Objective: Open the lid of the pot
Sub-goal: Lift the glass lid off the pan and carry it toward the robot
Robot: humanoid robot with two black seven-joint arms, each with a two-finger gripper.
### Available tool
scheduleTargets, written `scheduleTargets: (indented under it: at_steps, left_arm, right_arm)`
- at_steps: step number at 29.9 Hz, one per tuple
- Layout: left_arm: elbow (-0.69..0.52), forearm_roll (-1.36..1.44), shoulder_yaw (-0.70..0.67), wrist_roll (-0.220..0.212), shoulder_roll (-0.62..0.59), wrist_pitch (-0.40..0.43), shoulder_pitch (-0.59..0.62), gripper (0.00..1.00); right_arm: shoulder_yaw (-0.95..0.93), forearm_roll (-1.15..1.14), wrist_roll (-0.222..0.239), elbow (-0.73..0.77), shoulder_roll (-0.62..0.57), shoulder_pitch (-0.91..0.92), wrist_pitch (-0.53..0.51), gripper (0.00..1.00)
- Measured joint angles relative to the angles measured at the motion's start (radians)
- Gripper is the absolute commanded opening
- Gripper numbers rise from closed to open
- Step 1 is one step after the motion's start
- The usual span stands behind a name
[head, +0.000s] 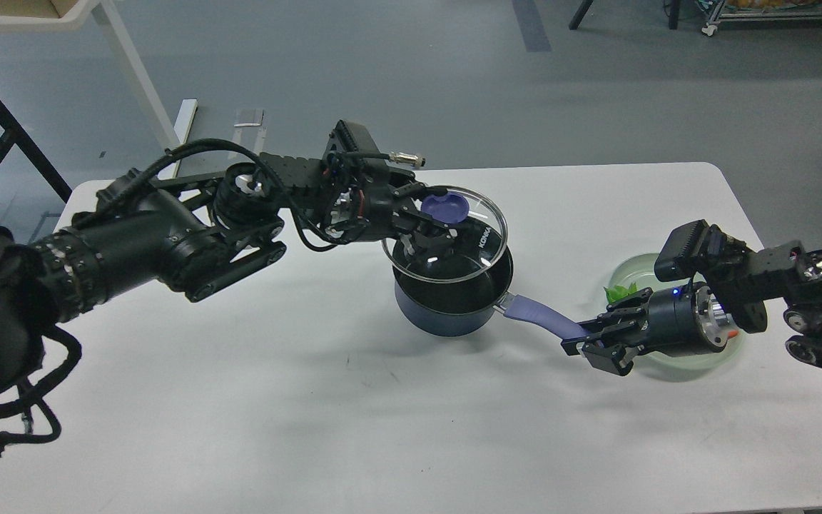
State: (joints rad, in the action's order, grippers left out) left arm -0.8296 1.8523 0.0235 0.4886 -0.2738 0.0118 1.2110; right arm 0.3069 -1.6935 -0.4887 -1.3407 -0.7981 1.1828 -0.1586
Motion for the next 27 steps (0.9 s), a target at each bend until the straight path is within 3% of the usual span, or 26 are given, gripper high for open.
scheduleTargets:
  at_steps: [8,13,20,27]
  left_arm:
    - [-0.220,-0.002,0.012,0.000,-0.366,-0.020,-0.044,0.34]
    - [-0.272,-0.002,0.023,0.000,-0.547,-0.138,-0.174,0.34]
    - [-0.270,-0.004,0.024,0.000,-0.684,-0.325,-0.381,0.35]
    - [-0.262,-0.005,0.024,0.000,-0.704,-0.417,-0.492,0.36]
  right_arm:
    - [0.000,0.000,0.000,0.000,0.000,0.000,0.002,0.33]
    - [0.000,0.001,0.000,0.000,0.000,0.000,0.002,0.33]
    - [-0.001,0.002,0.000,0.000,-0.003,0.000,0.003,0.33]
    - [-0.001,0.002,0.000,0.003,0.002,0.001,0.004,0.34]
